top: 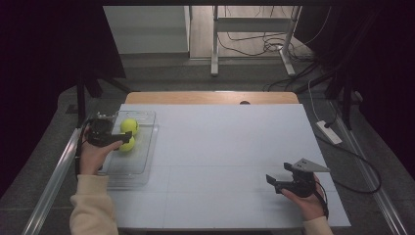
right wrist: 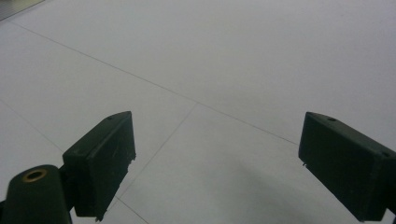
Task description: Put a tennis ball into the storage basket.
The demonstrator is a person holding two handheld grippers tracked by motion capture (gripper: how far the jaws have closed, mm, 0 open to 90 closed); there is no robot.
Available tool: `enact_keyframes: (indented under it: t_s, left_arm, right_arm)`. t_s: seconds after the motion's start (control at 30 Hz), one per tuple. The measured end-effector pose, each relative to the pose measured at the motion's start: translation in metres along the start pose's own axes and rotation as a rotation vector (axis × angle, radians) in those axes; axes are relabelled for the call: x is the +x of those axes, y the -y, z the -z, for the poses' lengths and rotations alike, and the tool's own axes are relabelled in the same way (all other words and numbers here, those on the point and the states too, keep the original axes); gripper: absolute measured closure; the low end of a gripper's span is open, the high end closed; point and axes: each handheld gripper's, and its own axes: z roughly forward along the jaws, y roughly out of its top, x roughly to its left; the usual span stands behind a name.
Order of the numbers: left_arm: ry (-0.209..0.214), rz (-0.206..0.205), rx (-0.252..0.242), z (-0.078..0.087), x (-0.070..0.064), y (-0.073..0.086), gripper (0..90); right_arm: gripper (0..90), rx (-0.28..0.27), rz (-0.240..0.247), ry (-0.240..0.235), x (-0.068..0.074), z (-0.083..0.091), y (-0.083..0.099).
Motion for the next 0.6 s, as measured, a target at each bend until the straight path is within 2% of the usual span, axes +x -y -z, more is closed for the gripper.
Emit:
enact_keyframes:
  t_s: [0.13, 0.17, 0.3, 0.37, 0.47, 0.6]
  left_arm:
    - [0.037, 0.002, -0.032, 0.0017, -0.0012, -0.0005, 12.8]
    - [0.046, -0.008, -0.042, 0.0028, -0.0021, -0.0006, 12.6]
    - [0.117, -0.017, -0.077, 0.0055, -0.0040, -0.0007, 12.1]
    - [0.124, -0.019, -0.082, 0.0058, -0.0042, -0.0007, 12.1]
    - [0.160, -0.019, -0.101, 0.0073, -0.0045, -0.0005, 12.1]
    - [0.188, -0.020, -0.121, 0.0092, -0.0041, 0.0006, 12.2]
  right_arm:
    - [10.7, 0.000, -0.001, 0.001, -0.0001, 0.0002, 0.0001]
    - [10.7, 0.000, -0.001, 0.001, -0.0001, 0.0002, 0.0001]
    - [10.8, 0.001, 0.000, 0.001, 0.0002, 0.0001, 0.0001]
    - [10.8, 0.000, 0.000, 0.000, 0.0002, 0.0000, 0.0000]
    - [10.7, 0.001, 0.000, 0.001, -0.0003, -0.0003, -0.0001]
    - [10.7, -0.001, -0.003, -0.002, -0.0014, -0.0012, -0.0003]
